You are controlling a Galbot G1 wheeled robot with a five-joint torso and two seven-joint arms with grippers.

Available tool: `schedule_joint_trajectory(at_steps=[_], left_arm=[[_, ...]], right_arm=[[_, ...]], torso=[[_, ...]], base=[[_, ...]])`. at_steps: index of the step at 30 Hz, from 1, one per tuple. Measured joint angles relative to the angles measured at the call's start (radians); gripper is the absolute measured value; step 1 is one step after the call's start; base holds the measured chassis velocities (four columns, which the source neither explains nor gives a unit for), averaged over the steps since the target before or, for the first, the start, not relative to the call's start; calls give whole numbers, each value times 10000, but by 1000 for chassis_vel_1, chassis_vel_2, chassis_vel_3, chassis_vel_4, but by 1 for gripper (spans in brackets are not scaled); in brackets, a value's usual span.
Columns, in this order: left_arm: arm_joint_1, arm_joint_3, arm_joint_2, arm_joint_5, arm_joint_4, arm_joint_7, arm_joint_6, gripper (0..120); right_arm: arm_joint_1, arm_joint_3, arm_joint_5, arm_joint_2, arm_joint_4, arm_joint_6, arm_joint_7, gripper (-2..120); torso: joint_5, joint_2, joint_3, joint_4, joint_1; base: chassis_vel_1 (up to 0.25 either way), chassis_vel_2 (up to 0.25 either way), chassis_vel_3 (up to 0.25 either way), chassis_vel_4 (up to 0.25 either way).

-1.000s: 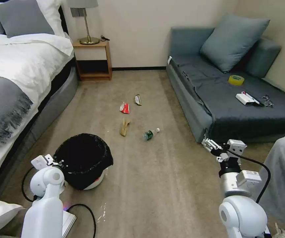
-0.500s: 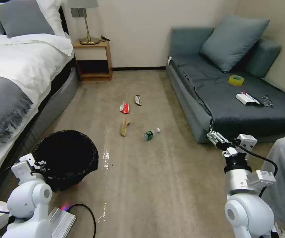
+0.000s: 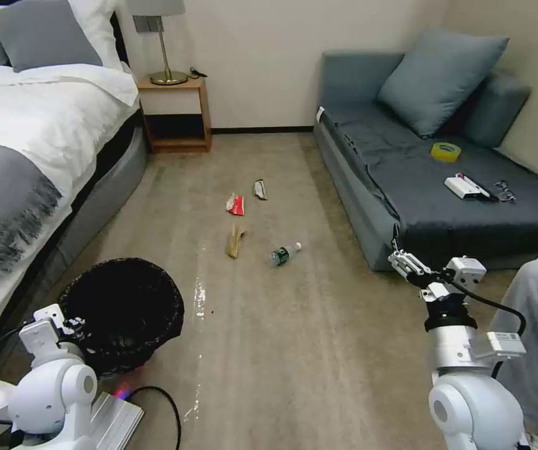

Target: Pick up the trash bin, then pick up the garbage on the floor and place it into the trash bin.

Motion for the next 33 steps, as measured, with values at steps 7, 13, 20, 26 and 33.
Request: schedule_joint_trajectory(at_steps=[7,13,20,26,33], left_arm=[[82,-96,-46,-33,-108,-3,-5,3],[157,-142,-72,-86,-215,9,-14,3],[203,-143,-124,-95,-235,26,-67,3],[202,-198,-151,-128,-263,35,-100,3],[209,-268,-167,-198,-316,46,-110,3]], right_arm=[[-144,95,36,-25,94,78,-47,100],[-269,136,36,-36,191,128,-69,100],[-388,171,4,-51,240,184,-94,100],[-472,180,-40,-69,281,238,-144,100],[-487,183,-65,-90,294,291,-169,100]], torso=[[-1,1,1,-1,1],[0,1,1,0,0],[0,1,1,-1,0],[0,0,1,1,0],[1,0,1,0,0]], base=[[-148,140,125,-148],[-184,198,177,-200],[-152,148,166,-142],[-145,183,165,-153],[-191,191,201,-198]])
